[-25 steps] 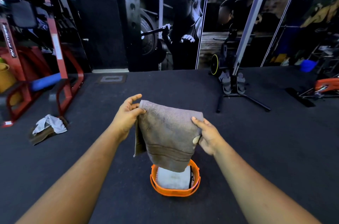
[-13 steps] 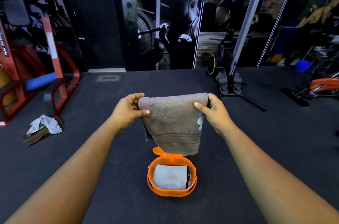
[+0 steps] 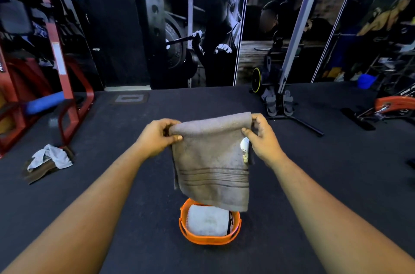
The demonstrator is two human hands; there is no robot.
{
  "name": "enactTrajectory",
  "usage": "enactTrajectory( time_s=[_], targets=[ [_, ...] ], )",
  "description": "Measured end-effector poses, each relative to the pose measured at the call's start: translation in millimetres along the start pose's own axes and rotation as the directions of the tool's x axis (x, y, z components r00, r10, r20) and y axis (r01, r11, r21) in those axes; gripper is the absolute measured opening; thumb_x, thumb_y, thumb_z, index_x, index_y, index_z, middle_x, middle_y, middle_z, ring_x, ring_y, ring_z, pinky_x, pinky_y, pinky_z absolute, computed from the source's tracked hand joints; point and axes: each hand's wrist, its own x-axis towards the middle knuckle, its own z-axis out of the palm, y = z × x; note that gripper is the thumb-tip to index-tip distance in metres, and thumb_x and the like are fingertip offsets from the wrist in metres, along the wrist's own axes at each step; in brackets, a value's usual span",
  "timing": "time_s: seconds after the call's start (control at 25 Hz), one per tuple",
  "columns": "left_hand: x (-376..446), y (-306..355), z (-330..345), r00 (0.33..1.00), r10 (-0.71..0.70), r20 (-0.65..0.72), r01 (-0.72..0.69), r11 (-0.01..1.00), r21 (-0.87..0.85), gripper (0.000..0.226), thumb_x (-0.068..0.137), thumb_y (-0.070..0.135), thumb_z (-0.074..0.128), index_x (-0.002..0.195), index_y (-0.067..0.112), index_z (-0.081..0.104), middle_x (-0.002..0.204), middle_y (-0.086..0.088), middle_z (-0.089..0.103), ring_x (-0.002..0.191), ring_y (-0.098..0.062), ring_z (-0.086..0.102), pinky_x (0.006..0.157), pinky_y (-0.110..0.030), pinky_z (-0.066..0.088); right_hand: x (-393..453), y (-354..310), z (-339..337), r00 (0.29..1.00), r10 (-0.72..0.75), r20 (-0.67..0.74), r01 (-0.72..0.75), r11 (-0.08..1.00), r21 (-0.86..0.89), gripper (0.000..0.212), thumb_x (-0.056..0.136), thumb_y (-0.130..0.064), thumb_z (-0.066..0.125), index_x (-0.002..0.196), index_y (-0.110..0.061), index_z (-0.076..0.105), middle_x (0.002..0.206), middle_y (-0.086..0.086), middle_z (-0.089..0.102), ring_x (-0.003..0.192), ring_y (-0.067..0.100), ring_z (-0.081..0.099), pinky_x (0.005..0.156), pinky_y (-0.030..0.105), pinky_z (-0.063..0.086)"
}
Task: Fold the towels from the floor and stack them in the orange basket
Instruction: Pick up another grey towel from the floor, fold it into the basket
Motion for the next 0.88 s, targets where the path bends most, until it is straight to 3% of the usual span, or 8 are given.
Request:
enactTrajectory(
  time_s=[0.12,0.28,0.32,0.44,0.56,0.64,0.76,0.88],
  targets=[
    [-8.6,-2.5,6.7,1.000,-0.016,-0.027,0.008,0.960,-0.279,0.026,0.088,0.011,0.080,0.112,0.012,0.072,0.106,-0.005,0.076,0.103,-0.024,0.073,0.089,-0.043,0.062,5.8,3.9,-0.7,0.995,0.073,-0.067,-0.067,0.995,0.079,0.023,0.094,-0.018,0.065,0.107,-0.023,0.047,0.102,0.021,0.057,0.098,0.031,0.061,0.094,0.058,0.052],
    [-2.7,2.7,11.0,0.970,0.001,-0.243,-0.136,0.832,-0.538,0.036,0.086,0.023,0.082,0.118,0.022,0.064,0.114,0.001,0.067,0.104,-0.014,0.066,0.085,-0.032,0.060,11.4,-9.6,12.3,0.979,0.182,-0.092,-0.122,0.885,0.450,0.024,0.099,0.001,0.058,0.109,-0.016,0.045,0.091,0.002,0.062,0.087,0.016,0.062,0.077,0.036,0.057],
    [1.7,1.7,12.4,0.974,-0.031,-0.226,-0.120,0.774,-0.622,0.049,0.085,0.024,0.083,0.127,0.025,0.058,0.123,0.000,0.062,0.112,-0.013,0.064,0.090,-0.031,0.059,13.5,-16.0,18.8,0.978,0.193,-0.083,-0.124,0.849,0.513,0.024,0.100,0.001,0.058,0.110,-0.016,0.045,0.090,0.001,0.064,0.084,0.014,0.064,0.072,0.031,0.056],
    [0.9,-16.0,43.2,0.981,-0.137,0.137,0.193,0.675,-0.712,0.061,0.079,0.027,0.082,0.132,0.008,0.059,0.128,-0.016,0.070,0.126,-0.034,0.062,0.106,-0.053,0.051,24.3,-30.0,32.7,0.967,0.244,-0.066,-0.144,0.745,0.652,0.026,0.100,-0.002,0.059,0.120,-0.012,0.046,0.093,0.004,0.066,0.080,0.015,0.067,0.069,0.030,0.059],
    [-2.4,-16.7,69.5,0.945,-0.271,0.183,0.312,0.576,-0.756,0.034,0.095,0.031,0.071,0.120,0.008,0.071,0.115,-0.015,0.076,0.115,-0.035,0.069,0.102,-0.057,0.053,23.6,-25.7,23.9,0.911,0.401,-0.093,-0.288,0.783,0.551,0.030,0.102,-0.028,0.062,0.128,-0.013,0.059,0.103,0.002,0.072,0.094,0.019,0.069,0.073,0.029,0.057],
    [5.2,-10.1,69.0,0.927,-0.352,0.128,0.319,0.565,-0.761,0.033,0.102,0.038,0.061,0.119,0.011,0.071,0.112,-0.011,0.077,0.108,-0.029,0.073,0.093,-0.046,0.059,4.0,-3.5,20.7,0.844,0.529,0.087,-0.526,0.786,0.325,0.029,0.099,-0.044,0.059,0.117,-0.021,0.064,0.097,-0.005,0.074,0.091,0.014,0.068,0.071,0.026,0.053],
    [20.3,-20.6,65.9,0.900,-0.420,0.120,0.387,0.637,-0.667,0.039,0.104,0.046,0.053,0.115,0.014,0.073,0.104,-0.006,0.078,0.097,-0.023,0.075,0.079,-0.033,0.061,-30.7,45.4,42.1,0.767,0.539,0.348,-0.618,0.767,0.173,0.011,0.092,-0.016,0.071,0.099,-0.015,0.062,0.086,-0.006,0.075,0.085,0.013,0.067,0.069,0.022,0.053],
    [25.3,-59.0,80.6,0.809,-0.553,0.200,0.528,0.534,-0.660,0.042,0.103,0.049,0.054,0.121,0.014,0.069,0.104,-0.009,0.079,0.096,-0.027,0.076,0.083,-0.042,0.063,-34.8,76.0,66.0,0.823,0.549,0.148,-0.561,0.745,0.361,0.025,0.092,0.001,0.068,0.110,-0.015,0.063,0.099,-0.002,0.076,0.091,0.014,0.073,0.072,0.022,0.057]
  ],
)
